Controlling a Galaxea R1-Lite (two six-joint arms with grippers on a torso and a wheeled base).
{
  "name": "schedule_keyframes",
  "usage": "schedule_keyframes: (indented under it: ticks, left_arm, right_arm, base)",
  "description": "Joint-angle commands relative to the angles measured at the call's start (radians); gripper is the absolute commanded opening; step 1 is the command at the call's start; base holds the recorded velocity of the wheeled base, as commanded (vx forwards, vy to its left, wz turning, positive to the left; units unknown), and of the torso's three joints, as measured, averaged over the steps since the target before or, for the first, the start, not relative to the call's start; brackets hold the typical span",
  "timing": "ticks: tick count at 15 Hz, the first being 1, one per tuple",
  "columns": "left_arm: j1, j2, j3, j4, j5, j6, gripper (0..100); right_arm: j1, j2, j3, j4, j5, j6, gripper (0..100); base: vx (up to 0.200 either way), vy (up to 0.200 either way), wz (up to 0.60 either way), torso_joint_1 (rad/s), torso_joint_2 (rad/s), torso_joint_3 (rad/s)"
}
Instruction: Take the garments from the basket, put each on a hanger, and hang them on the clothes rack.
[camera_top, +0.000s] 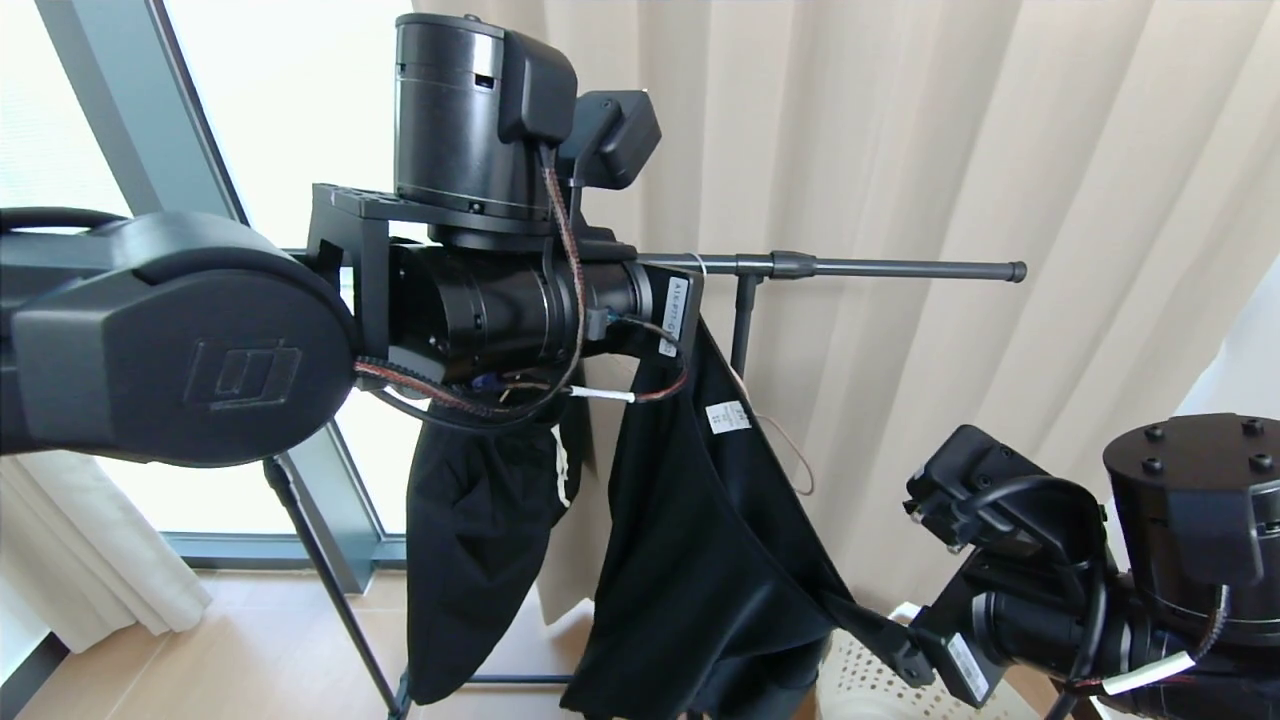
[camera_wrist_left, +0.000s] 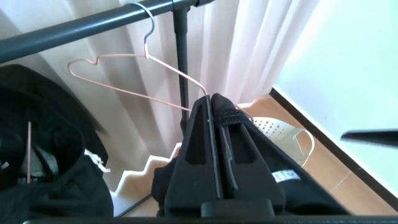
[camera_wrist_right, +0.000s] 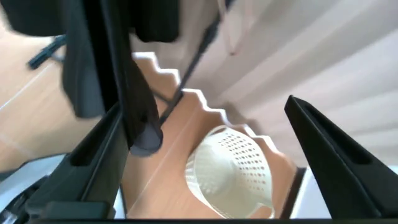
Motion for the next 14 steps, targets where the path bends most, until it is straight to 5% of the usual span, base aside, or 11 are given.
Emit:
schedule_keyframes:
  ticks: [1,6,11,14]
  left_arm:
    - [-0.012,0.013,-0.004,-0.002,0.001,0.0,0]
    - [-0.016,0.023,-0.008,-0.005,0.034,0.001,0]
    - [-0.013,0.025,0.004,-0.007,0.051,0.003,0]
    - [-0.027,0.025,0.018,-0.005,0.09,0.013,0]
  right_arm:
    - [0.001,-0.015,0.01,-0.013,0.057,-0.031,100]
    - [-0.002,-0.008,0.0,-0.113,0.188,-0.05,100]
    - [-0.02,0.093,-0.053,-0.24,0.188,-0.05,100]
    - [-0.003,0.184,-0.182,-0.24,0.179,-0.05,100]
  base:
    - [0.0,0.0,0.0,0.0,0.0,0.0]
    - [0.0,0.0,0.0,0.0,0.0,0.0]
    - [0.0,0.0,0.0,0.0,0.0,0.0]
    - [0.0,0.0,0.0,0.0,0.0,0.0]
